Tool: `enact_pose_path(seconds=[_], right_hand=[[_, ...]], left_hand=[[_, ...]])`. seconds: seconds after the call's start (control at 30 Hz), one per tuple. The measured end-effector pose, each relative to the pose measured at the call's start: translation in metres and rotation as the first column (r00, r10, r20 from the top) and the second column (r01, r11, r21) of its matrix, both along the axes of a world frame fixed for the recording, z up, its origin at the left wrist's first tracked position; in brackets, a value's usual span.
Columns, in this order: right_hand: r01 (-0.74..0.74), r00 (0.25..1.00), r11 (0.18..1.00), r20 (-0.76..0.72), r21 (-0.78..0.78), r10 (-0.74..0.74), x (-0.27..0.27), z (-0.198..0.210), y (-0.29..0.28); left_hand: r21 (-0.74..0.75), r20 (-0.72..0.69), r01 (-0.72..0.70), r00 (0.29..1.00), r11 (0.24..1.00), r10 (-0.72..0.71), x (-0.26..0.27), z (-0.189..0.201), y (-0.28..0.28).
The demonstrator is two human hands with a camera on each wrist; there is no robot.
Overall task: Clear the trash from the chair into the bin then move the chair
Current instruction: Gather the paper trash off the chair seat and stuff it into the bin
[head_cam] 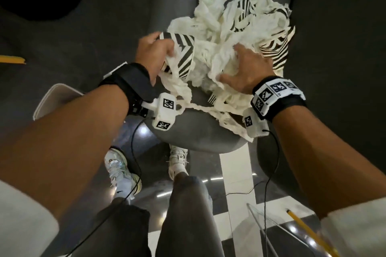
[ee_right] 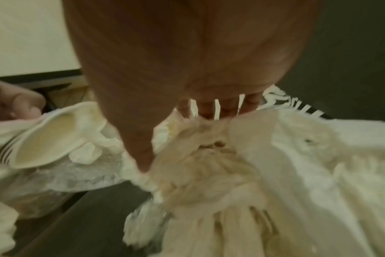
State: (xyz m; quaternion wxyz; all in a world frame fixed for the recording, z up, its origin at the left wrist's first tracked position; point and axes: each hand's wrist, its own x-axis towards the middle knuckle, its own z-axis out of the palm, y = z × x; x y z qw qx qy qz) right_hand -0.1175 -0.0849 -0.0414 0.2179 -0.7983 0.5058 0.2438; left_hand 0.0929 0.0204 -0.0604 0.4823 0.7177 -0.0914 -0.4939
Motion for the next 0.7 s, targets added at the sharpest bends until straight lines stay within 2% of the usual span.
enact_pose_path(seconds=[0.17,0.27,0.43,0.57,0.7], right_hand=[[-0.117,0.993,0.97,-0.039,-0.213,0.112,0.019,-0.009,0.017],[-0.133,0.985,0.955,0.067,-0.266,0.156,0.029,-0.003,0.022],[-0.032,0.946,0.991,0.315,-0.134,0.073,0.051,0.012,0.02],[0.018,0.85,1.0,0.526,-0.014,-0.008,0.065,0.017,0.027],[0.045,0.783,0.998,0.619,0.033,-0.056,0.087,0.022,0.037]], left_hand=[[0.044,-0.043,-0.025,0.999,0.999,0.027,0.012,0.0,0.026],[0.053,-0.044,-0.044,0.998,0.998,0.047,0.016,-0.001,0.037],[0.063,-0.067,-0.081,0.994,0.995,0.086,0.026,-0.006,0.046],[0.059,-0.09,-0.083,0.992,0.995,0.088,0.033,-0.009,0.055],[0.073,-0.092,-0.113,0.989,0.991,0.119,0.044,-0.01,0.067]])
